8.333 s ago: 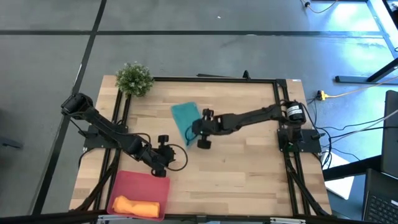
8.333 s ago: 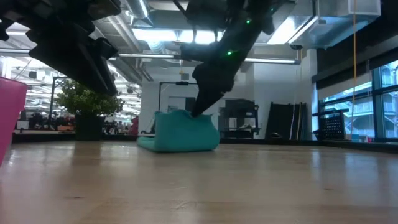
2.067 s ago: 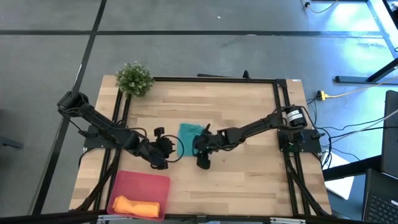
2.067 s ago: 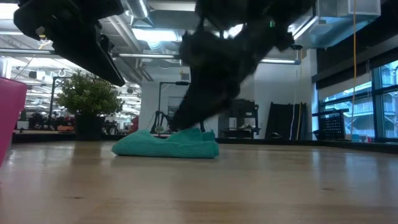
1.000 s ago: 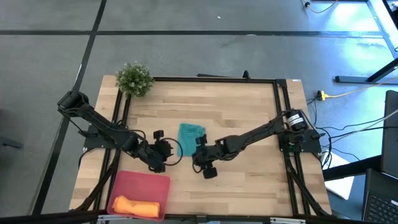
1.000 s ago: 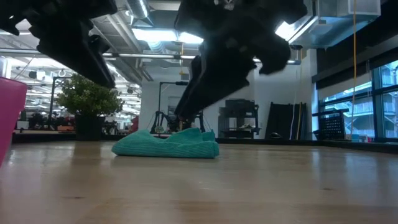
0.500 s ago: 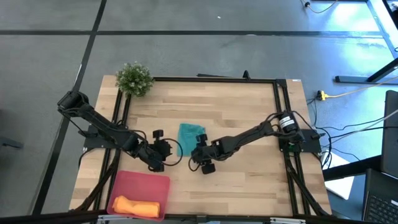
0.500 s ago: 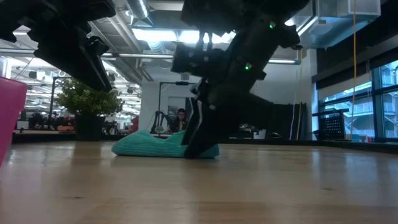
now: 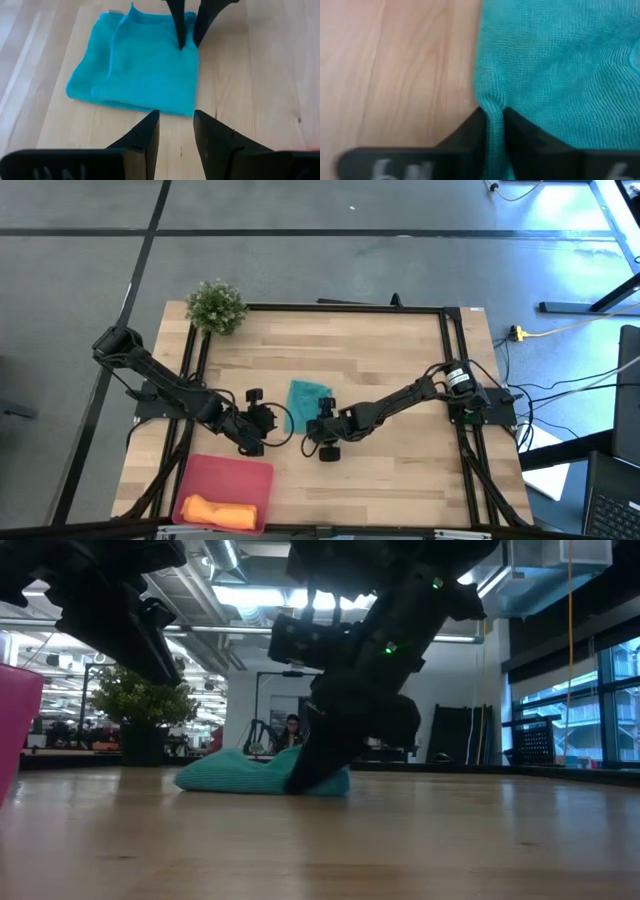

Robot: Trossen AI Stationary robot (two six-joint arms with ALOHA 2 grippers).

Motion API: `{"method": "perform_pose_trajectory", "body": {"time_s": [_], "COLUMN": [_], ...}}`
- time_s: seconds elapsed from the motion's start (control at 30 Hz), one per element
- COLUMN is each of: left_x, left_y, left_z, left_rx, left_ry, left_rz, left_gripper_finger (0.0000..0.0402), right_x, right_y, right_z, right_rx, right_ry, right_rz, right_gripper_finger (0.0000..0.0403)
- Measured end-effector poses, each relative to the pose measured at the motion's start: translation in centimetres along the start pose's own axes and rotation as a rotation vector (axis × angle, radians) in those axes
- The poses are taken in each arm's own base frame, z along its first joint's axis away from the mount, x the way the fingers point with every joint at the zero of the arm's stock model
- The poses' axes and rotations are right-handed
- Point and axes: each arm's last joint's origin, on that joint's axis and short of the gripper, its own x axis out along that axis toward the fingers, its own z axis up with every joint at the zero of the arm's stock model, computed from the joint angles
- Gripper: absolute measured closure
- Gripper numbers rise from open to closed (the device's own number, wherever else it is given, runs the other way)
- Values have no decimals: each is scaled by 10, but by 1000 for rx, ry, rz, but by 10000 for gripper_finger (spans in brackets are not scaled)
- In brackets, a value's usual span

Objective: Roll microfiber towels into tight, uniform cylinder then place into a basket
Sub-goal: Roll the blue microfiber cloth

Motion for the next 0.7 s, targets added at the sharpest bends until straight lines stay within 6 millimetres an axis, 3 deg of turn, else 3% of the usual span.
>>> {"method": "perform_pose_trajectory", "body": {"time_s": [0.07,0.13,0.5,0.7], "left_x": [0,0,0,0], "left_y": [0,0,0,0], "left_z": [0,1,1,1], "left_rx": [-2,-3,-5,-5], "left_ry": [-3,-5,-5,-5], "left_rz": [-1,-2,-2,-2], "left_gripper_finger": [292,292,292,292], "right_x": [0,1,-7,-11], "right_y": [0,-1,-24,-54], "right_z": [0,0,30,45], "right_rx": [19,28,137,240], "right_ry": [1,7,70,52], "right_rz": [22,64,563,637], "right_gripper_finger": [369,388,396,396]}}
